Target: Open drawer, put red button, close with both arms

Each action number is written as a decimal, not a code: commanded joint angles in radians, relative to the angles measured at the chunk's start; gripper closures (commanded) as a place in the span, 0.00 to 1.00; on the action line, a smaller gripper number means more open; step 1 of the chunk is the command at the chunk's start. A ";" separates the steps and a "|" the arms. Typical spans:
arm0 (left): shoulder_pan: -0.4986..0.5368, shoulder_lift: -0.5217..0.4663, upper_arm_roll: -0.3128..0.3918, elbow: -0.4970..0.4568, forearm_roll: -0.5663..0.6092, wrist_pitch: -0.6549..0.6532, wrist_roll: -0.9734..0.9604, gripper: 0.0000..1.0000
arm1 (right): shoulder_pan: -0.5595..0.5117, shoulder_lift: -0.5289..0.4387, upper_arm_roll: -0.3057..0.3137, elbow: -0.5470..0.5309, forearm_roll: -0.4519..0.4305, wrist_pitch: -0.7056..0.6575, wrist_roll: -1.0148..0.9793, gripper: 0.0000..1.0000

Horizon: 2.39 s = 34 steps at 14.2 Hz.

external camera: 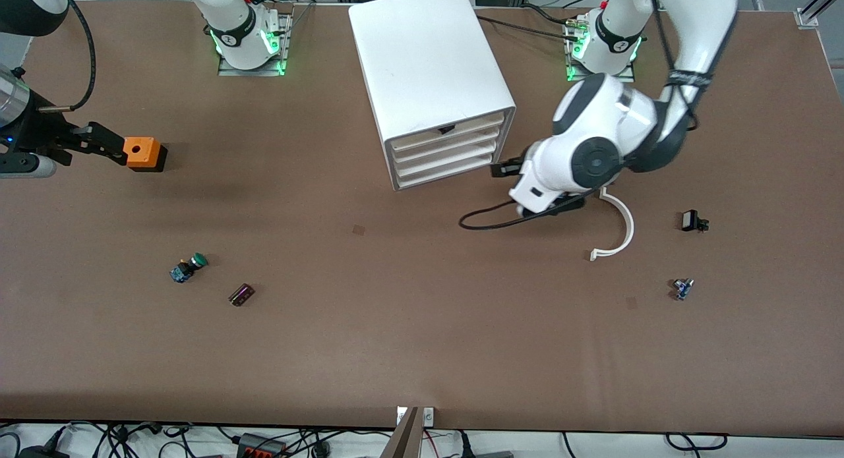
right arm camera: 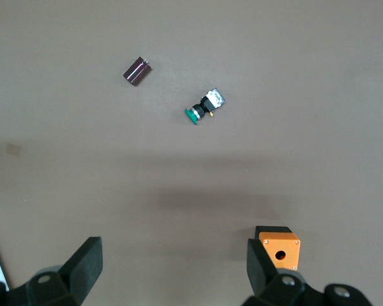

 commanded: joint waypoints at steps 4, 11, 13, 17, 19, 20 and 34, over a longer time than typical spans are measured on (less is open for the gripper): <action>0.209 -0.028 -0.012 0.181 0.066 -0.146 0.329 0.00 | -0.012 -0.018 0.011 -0.013 -0.004 0.001 0.005 0.00; 0.225 -0.175 0.166 0.168 0.067 -0.140 0.741 0.00 | -0.014 -0.023 0.011 -0.015 -0.006 -0.008 0.002 0.00; 0.179 -0.234 0.263 0.105 0.067 -0.079 0.864 0.00 | -0.012 -0.023 0.012 -0.015 -0.006 -0.016 0.000 0.00; 0.090 -0.404 0.341 -0.116 0.110 0.148 0.856 0.00 | -0.011 -0.023 0.014 -0.019 -0.002 -0.005 0.002 0.00; 0.065 -0.416 0.357 -0.111 0.174 0.150 0.848 0.00 | -0.011 -0.023 0.014 -0.022 -0.002 -0.002 0.002 0.00; 0.067 -0.420 0.357 -0.113 0.175 0.139 0.846 0.00 | -0.011 -0.023 0.014 -0.022 -0.002 0.002 0.002 0.00; 0.076 -0.395 0.346 -0.021 0.080 -0.008 0.785 0.00 | -0.012 -0.035 0.014 -0.022 -0.009 -0.019 -0.013 0.00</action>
